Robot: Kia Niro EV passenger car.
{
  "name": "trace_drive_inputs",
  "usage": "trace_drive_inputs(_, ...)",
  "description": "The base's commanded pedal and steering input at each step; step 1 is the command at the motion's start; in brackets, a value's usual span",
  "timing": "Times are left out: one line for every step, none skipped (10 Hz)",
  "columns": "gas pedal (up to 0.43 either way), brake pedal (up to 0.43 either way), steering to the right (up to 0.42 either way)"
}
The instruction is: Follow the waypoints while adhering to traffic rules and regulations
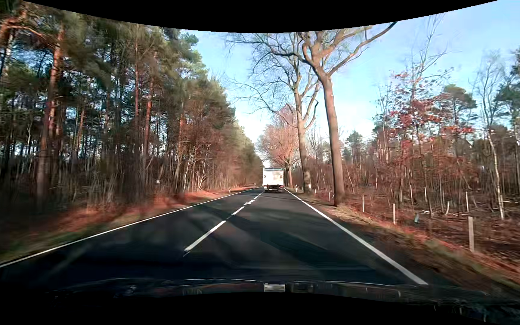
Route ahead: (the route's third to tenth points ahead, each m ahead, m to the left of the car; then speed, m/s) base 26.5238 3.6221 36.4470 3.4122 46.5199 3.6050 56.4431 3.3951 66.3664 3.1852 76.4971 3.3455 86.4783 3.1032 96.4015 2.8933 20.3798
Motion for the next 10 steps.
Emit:
trace_drive_inputs(0.138,0.0,-0.001)
trace_drive_inputs(0.138,0.0,-0.001)
trace_drive_inputs(0.138,0.0,-0.001)
trace_drive_inputs(0.138,0.0,-0.001)
trace_drive_inputs(0.138,0.0,-0.001)
trace_drive_inputs(0.138,0.0,-0.001)
trace_drive_inputs(0.138,0.0,-0.001)
trace_drive_inputs(0.138,0.0,-0.001)
trace_drive_inputs(0.138,0.0,-0.001)
trace_drive_inputs(0.138,0.0,-0.001)
